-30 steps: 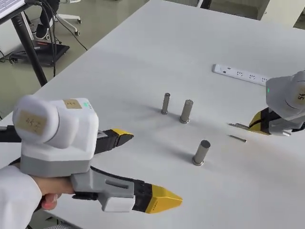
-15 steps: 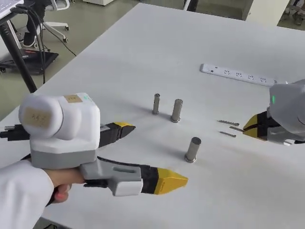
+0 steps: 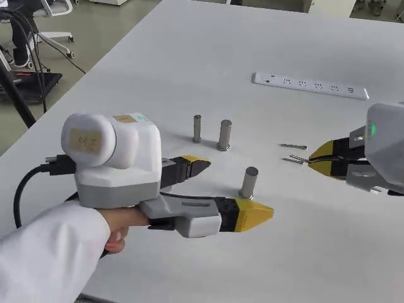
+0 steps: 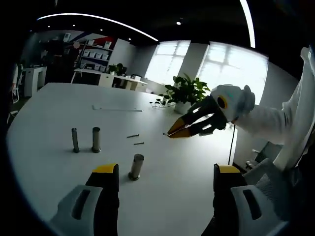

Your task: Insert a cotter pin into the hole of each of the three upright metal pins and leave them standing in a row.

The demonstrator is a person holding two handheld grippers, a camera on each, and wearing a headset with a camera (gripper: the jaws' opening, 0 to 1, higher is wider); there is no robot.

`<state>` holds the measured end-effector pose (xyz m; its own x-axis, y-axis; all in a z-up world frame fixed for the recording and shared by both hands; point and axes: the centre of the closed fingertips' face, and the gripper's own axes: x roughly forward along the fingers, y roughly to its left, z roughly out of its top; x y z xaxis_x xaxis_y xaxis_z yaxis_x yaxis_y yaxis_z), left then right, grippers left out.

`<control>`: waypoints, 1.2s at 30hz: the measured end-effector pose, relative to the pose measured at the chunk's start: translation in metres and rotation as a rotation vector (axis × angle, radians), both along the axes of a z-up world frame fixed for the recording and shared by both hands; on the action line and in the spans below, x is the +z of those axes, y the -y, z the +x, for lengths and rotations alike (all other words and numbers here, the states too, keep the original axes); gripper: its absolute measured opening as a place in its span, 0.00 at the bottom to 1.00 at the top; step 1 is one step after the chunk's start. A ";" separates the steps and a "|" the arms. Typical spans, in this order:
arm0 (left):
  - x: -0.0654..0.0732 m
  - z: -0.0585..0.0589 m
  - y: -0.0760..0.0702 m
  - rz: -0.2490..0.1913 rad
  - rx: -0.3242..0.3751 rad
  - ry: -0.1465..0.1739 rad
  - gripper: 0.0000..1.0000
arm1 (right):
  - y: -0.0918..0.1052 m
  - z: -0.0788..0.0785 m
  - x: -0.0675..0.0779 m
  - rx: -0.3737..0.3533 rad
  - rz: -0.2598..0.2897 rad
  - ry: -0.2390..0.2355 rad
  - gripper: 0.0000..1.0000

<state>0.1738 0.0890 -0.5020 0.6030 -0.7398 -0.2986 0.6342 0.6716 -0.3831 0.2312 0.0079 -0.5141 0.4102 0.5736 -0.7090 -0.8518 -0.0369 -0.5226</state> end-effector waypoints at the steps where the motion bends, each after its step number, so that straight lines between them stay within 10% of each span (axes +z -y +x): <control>1: -0.001 0.000 0.004 -0.013 -0.003 -0.015 0.75 | 0.000 -0.003 0.002 0.000 0.006 0.003 0.00; 15: 0.002 0.011 0.030 -0.143 -0.026 -0.143 0.38 | -0.020 -0.032 0.009 0.039 0.067 0.021 0.00; 36: -0.007 0.007 0.049 -0.132 -0.058 -0.227 0.14 | -0.029 -0.054 0.000 0.097 0.060 0.023 0.00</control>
